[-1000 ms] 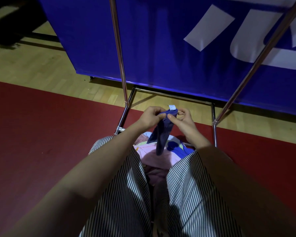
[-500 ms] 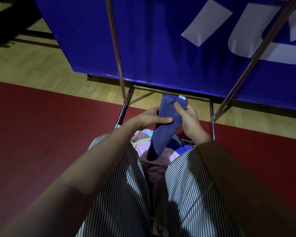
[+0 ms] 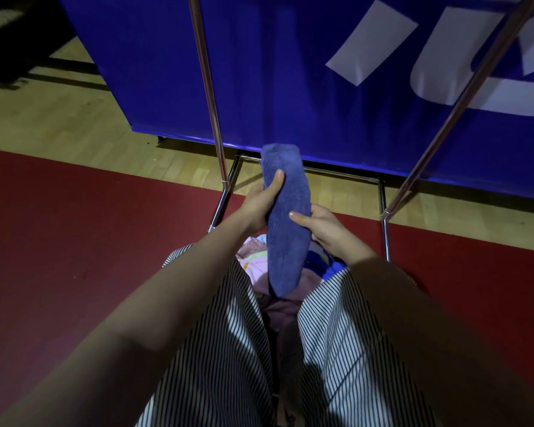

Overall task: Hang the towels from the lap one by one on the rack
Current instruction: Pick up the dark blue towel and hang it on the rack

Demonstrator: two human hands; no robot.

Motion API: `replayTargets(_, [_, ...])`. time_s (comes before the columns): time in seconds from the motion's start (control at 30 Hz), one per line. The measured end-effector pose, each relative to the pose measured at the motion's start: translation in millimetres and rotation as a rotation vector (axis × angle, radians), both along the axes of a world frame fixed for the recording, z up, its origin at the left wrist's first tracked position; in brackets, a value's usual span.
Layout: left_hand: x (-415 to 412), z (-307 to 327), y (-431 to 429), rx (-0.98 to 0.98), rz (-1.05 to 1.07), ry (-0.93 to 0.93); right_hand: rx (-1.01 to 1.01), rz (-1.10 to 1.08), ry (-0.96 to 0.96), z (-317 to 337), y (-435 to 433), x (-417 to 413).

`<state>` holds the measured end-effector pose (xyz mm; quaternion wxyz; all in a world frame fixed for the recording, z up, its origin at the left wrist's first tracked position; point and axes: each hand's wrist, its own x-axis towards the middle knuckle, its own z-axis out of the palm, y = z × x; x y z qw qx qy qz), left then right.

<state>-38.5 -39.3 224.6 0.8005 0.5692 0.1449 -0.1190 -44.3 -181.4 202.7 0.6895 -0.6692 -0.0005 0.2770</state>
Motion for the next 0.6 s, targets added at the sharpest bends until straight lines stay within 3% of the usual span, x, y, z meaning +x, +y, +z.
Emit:
replayTargets(0.13, [-2.7, 8.6, -1.5, 0.000, -0.235, 0.206, 0.095, -0.119, -0.026, 0.9, 0.3, 3.8])
replayTargets(0.23, [-6.4, 9.5, -3.9, 0.073, -0.370, 0.229, 0.171, -0.268, -0.006, 1.4, -2.7, 6.5])
replayTargets(0.37, [-6.9, -5.5, -5.5, 0.379, -0.319, 0.060, 0.144, -0.426, 0.091, 0.9, -5.1, 10.7])
replayTargets(0.5, [-11.8, -6.7, -13.6, 0.632, -0.338, -0.239, -0.186, -0.696, 0.338, -10.4, -5.2, 9.1])
replayTargets(0.53, [-11.4, -6.4, -13.9, 0.709, -0.349, -0.292, -0.237, -0.755, 0.331, -10.6, -5.3, 7.6])
replayTargets(0.6, [-10.8, -4.0, -11.6, 0.820, -0.364, -0.362, -0.377, -0.818, 0.123, 1.2, -6.3, 3.9])
